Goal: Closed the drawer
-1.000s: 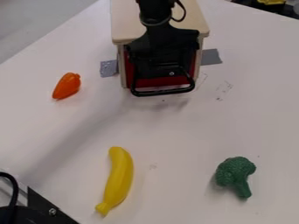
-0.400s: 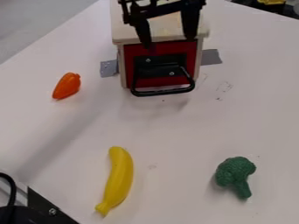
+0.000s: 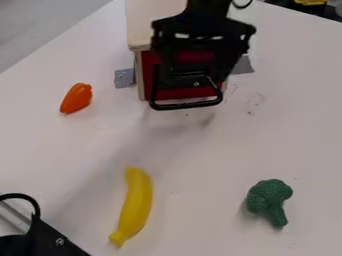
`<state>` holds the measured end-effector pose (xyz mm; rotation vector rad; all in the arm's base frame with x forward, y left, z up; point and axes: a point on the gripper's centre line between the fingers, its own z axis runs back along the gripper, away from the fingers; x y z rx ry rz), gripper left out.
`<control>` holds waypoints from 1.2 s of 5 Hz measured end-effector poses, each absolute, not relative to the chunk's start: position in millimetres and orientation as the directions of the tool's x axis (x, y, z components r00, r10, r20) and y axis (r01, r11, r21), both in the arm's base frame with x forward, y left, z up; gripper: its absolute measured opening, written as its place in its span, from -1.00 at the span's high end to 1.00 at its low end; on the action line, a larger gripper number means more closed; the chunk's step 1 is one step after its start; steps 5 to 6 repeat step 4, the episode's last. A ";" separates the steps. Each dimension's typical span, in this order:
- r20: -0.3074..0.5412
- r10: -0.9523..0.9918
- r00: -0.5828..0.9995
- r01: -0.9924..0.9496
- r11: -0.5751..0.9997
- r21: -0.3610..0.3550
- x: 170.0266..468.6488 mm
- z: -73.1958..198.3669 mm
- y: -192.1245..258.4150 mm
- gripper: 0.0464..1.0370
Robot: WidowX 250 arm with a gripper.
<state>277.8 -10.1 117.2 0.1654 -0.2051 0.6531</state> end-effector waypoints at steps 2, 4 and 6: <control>0.205 0.549 0.810 -0.564 0.826 0.019 276.0 112.2 -18.0 -0.92; 0.115 0.623 0.774 -0.616 0.782 -0.094 287.7 139.5 -8.8 -0.92; 0.115 0.623 0.774 -0.616 0.782 -0.094 287.7 139.5 -8.8 -0.92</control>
